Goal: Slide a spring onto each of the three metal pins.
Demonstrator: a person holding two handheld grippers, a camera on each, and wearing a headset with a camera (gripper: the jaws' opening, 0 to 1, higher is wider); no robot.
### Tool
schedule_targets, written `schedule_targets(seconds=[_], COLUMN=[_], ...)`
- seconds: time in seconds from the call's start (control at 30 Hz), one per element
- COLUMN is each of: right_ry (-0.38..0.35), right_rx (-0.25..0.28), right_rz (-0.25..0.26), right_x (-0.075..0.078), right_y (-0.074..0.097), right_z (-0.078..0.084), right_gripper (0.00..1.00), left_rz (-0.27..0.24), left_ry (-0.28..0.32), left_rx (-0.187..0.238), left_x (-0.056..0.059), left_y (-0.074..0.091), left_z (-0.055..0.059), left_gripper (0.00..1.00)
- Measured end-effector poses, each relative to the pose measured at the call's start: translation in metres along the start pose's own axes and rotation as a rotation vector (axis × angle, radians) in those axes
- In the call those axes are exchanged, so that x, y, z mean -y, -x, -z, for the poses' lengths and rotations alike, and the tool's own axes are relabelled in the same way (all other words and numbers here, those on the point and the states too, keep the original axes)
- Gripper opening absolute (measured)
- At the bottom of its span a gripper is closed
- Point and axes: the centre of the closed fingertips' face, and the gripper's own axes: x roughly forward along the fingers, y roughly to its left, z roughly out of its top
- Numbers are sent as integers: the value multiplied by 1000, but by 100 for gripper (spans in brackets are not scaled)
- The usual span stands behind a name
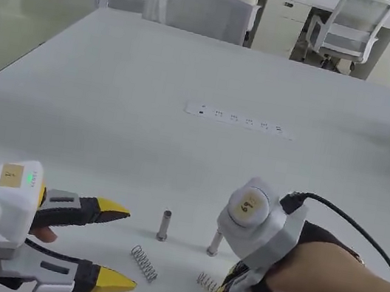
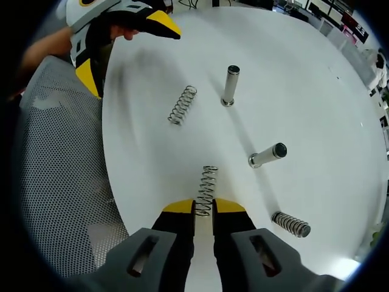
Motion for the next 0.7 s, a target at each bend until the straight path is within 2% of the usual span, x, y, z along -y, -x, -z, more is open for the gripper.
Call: schedule_targets(seconds=[0.13,0.2,0.5,0.7], right_ry=[9,6,36,64], right_rx=[9,16,42,64], right_rz=[3,-9,-7,-11], right_x=[4,3,7,3], right_y=[2,6,25,40], right_z=[-1,-4,-15,-23], right_gripper=[8,8,8,8], left_rz=[6,8,15,30], left_ry=[0,0,0,-5], left_rx=[2,-1,2,5], left_x=[-1,-4,-12,-11], left_y=[-1,-2,-3,-5], left_z=[-2,-3,-11,-16], left_gripper=[51,51,50,48])
